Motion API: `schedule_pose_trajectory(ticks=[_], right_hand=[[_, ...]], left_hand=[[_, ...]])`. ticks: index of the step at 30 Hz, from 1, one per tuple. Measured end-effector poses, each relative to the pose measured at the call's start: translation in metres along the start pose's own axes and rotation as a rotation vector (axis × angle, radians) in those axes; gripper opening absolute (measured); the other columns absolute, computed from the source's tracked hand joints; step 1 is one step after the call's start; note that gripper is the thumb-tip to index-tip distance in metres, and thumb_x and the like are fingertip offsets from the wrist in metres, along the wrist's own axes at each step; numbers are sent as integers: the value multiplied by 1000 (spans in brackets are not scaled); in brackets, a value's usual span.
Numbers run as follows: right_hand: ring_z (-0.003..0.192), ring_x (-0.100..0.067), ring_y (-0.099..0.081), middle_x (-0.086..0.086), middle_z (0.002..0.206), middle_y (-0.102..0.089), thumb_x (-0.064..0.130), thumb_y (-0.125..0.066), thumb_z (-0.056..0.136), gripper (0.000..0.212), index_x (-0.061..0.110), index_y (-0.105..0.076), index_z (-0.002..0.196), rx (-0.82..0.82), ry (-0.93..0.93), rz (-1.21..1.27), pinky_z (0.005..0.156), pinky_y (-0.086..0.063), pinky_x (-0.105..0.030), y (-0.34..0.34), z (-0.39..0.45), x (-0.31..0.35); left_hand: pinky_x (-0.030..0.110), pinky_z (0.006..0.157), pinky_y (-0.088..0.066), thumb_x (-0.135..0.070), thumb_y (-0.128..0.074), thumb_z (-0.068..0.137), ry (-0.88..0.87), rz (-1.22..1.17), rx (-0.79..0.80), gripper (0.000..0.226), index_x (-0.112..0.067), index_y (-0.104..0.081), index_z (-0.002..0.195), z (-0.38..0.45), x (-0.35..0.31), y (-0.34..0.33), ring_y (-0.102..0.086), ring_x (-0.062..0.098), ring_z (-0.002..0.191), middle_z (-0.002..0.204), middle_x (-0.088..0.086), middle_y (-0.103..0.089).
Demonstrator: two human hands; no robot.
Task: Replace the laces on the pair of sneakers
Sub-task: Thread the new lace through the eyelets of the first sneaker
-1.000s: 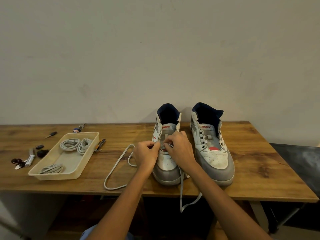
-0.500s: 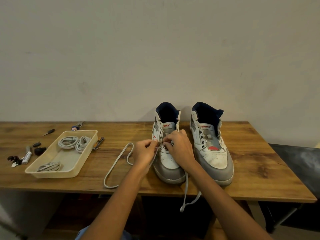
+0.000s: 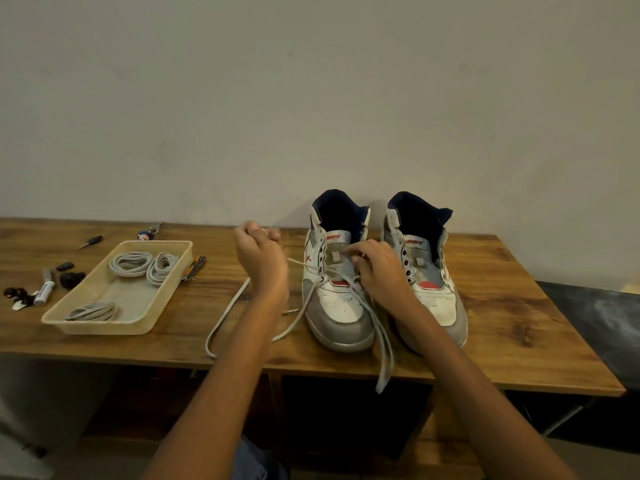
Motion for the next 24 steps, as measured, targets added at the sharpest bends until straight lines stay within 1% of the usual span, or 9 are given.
schedule_pose_trajectory(ticks=[2,6,9,11,15,16,19,22,24], right_hand=[[103,-15,-54,-3,107,-66,6,-48,95,22,11,-68,105,-10,-29,79,88,-39,-22,3,1,-2],[95,-14,-57,-3,101,-68,4,-51,93,20,8,-69,101,-46,-27,165,89,-48,-31,5,3,0],[84,-6,-57,0,99,-67,4,-50,94,20,8,-68,102,-23,-59,225,77,-46,-17,5,3,1],[75,4,-53,5,94,-64,4,-50,94,21,9,-69,102,-22,-76,258,65,-42,-6,6,2,-1],[79,3,-56,5,92,-64,3,-49,95,21,10,-68,101,-27,-115,339,65,-44,-3,9,2,-7],[81,3,-57,3,92,-65,3,-49,95,21,9,-68,102,-30,-115,343,68,-44,-3,9,3,-8],[83,0,-59,2,90,-66,4,-50,94,21,10,-68,102,-38,-140,365,70,-45,-3,8,3,-10],[82,0,-59,5,88,-65,4,-51,94,20,12,-69,100,-43,-158,389,69,-45,-4,6,4,-9],[81,0,-59,6,87,-65,5,-50,94,21,13,-68,100,-42,-156,391,67,-45,-4,7,4,-8]], left_hand=[[22,53,-37,-28,-33,102,-37,321,94,23,-11,-47,96,13,1,12,-47,13,64,74,-6,-49],[28,80,-40,-40,-58,89,32,945,668,33,-12,-67,104,3,30,11,-54,12,97,104,-6,-63],[21,67,-41,-25,-58,90,-77,988,640,17,-15,-71,95,1,32,3,-57,12,82,105,2,-69],[14,63,-42,-17,-53,94,-81,680,464,17,-14,-68,87,1,21,-3,-58,10,77,98,1,-69],[18,57,-52,-11,-38,100,339,-679,-8,27,-12,-48,76,22,-5,13,-58,7,50,66,-2,-59],[14,46,-45,-12,-33,102,358,-819,-68,30,-15,-44,74,31,-8,20,-47,3,39,60,-3,-52],[14,39,-28,-33,-34,101,305,-307,-24,26,-17,-48,86,36,-6,26,-36,1,40,68,-6,-50],[18,59,-37,-47,-53,90,-16,592,311,46,-17,-48,125,15,8,8,-51,6,78,102,-7,-57],[24,70,-39,-50,-61,83,-185,1052,543,49,-20,-55,123,0,23,-4,-56,12,98,116,-4,-61]])
Point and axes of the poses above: each hand's wrist, its own z-axis towards the middle knuckle, its own y-axis out of the back of the hand, x = y × z, the point moved 3 cm from there along z, towards the middle knuckle
